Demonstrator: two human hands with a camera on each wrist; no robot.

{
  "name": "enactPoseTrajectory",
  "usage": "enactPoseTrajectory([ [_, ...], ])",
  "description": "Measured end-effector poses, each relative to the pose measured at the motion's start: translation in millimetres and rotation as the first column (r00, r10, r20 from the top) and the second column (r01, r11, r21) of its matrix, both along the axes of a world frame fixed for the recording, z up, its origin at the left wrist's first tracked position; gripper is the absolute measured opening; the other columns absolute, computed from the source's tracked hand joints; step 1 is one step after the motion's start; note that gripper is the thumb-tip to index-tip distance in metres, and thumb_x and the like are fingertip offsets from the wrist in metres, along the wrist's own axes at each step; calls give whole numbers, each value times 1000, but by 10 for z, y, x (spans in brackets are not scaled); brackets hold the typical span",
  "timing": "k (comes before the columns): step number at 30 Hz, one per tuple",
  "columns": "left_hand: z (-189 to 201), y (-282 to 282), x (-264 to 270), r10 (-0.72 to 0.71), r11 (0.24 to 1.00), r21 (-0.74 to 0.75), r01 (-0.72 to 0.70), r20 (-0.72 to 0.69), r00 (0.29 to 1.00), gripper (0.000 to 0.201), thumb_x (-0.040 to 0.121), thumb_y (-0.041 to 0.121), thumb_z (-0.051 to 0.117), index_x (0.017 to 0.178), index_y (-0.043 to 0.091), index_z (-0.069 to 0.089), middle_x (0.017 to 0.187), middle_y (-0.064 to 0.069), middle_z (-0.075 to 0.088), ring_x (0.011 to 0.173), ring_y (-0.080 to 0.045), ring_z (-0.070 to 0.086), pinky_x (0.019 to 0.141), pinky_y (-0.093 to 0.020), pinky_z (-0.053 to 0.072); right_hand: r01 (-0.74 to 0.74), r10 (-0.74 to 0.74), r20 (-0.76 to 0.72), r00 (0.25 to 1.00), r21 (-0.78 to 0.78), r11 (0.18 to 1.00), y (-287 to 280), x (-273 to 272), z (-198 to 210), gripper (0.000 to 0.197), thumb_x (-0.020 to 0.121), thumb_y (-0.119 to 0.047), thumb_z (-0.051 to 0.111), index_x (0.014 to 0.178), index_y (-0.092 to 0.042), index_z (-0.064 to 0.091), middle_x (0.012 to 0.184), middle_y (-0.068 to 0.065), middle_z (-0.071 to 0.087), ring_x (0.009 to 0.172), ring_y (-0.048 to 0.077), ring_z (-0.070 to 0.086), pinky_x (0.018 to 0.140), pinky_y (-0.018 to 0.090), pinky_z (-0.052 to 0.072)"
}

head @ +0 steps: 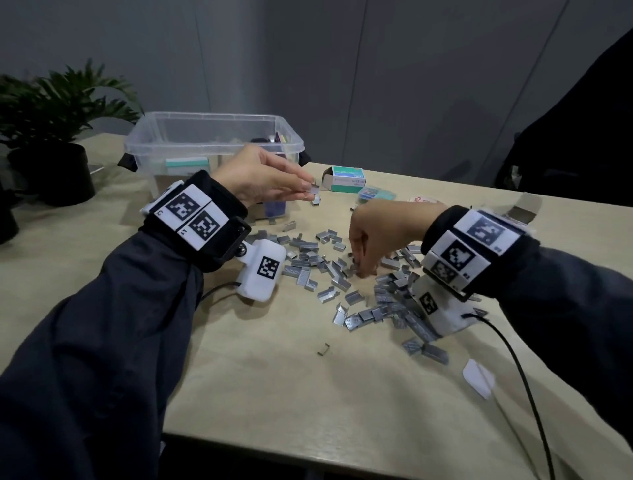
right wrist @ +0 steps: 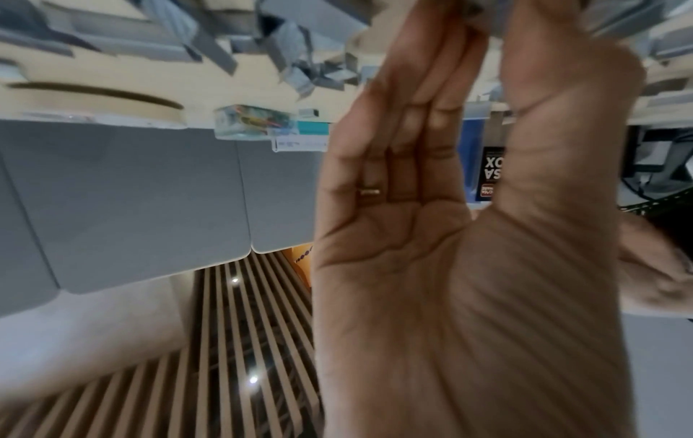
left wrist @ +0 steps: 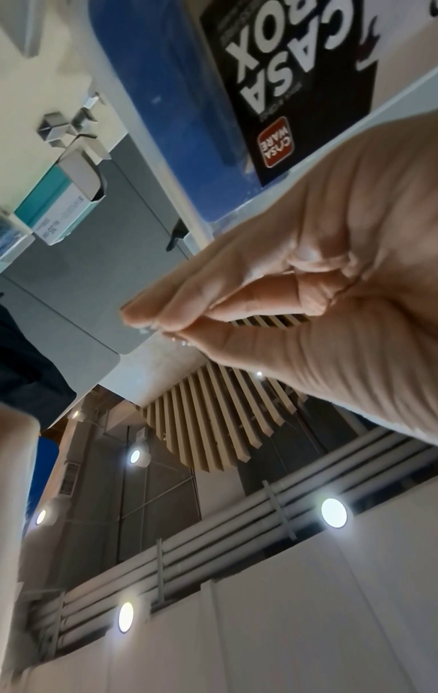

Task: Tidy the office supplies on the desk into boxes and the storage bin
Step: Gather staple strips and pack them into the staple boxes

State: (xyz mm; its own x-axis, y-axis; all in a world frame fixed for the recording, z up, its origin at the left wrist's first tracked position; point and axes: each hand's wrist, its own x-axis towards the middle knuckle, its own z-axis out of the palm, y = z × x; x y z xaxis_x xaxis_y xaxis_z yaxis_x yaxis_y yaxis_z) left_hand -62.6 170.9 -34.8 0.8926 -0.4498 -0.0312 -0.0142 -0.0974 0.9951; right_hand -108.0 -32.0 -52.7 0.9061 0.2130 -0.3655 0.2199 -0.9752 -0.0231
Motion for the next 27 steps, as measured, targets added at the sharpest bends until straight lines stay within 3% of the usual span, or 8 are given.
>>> enactPoseTrajectory([
  [3, -13, -27, -36, 2, 999, -50, -5, -64, 998, 26, 77, -5, 68, 103, -11, 67, 96, -24, 72, 89, -29, 72, 76, -25, 59, 27, -27, -2, 1000, 4, 1000, 20, 17, 6, 22, 73, -33, 84, 84, -15, 77, 75, -5, 75, 71, 10, 71, 67, 26, 57],
  [7, -22, -37, -65, 14, 997, -80, -20, -68, 998, 25, 78, -8, 68, 102, -12, 66, 94, -23, 72, 86, -27, 73, 69, -21, 59, 112, -125, 60, 990, 189, 976, -65, 4, 95, 15, 75, -28, 83, 79, -15, 75, 75, -3, 74, 62, 5, 64, 55, 17, 49],
  [11, -37, -63, -70, 75, 994, -69, -80, -66, 995, 21, 81, -8, 65, 101, -11, 66, 96, -23, 71, 84, -26, 73, 66, -19, 59, 197, -248, 28, 968, 527, 827, -216, -21, 219, 10, 81, -14, 78, 83, -5, 73, 80, 9, 75, 75, 17, 73, 73, 30, 60],
  [14, -47, -86, -95, 72, 993, -86, -78, -63, 995, 20, 81, -8, 66, 100, -11, 66, 95, -22, 71, 81, -24, 73, 64, -18, 59, 123, -273, 105, 956, 703, 700, -270, -47, 305, 20, 82, -10, 75, 95, 4, 70, 81, 12, 74, 72, 15, 73, 69, 24, 59],
  [16, -47, -100, -119, 56, 993, -99, -62, -60, 997, 21, 80, -7, 67, 100, -11, 66, 91, -22, 72, 78, -23, 74, 63, -18, 59, -3, -287, 280, 916, 720, 694, -259, -67, 339, 17, 82, -8, 76, 96, 1, 71, 81, 8, 74, 68, 7, 72, 68, 19, 58],
  [19, -46, -123, -152, 36, 992, -119, -42, -52, 998, 20, 81, -7, 67, 100, -12, 66, 91, -23, 71, 79, -24, 74, 62, -18, 58, -155, -251, 499, 829, 637, 755, -206, -72, 344, 19, 81, -17, 79, 98, -9, 75, 84, -1, 74, 72, 4, 71, 71, 16, 57],
  [24, -76, -154, -140, 42, 988, -147, -42, -8, 999, 21, 81, -6, 67, 101, -13, 66, 94, -25, 71, 88, -29, 72, 74, -25, 59, -186, -195, 535, 822, 575, 796, -116, -62, 304, 20, 79, -23, 81, 95, -12, 78, 86, -1, 75, 75, 9, 72, 77, 22, 58],
  [27, -98, -166, -123, 79, 980, -182, -77, 6, 997, 12, 80, -7, 68, 91, -11, 68, 85, -22, 72, 80, -27, 73, 74, -25, 60, -194, -201, 549, 811, 578, 792, -101, -44, 299, 22, 79, -23, 81, 95, -9, 78, 84, 2, 75, 74, 7, 72, 77, 20, 58],
])
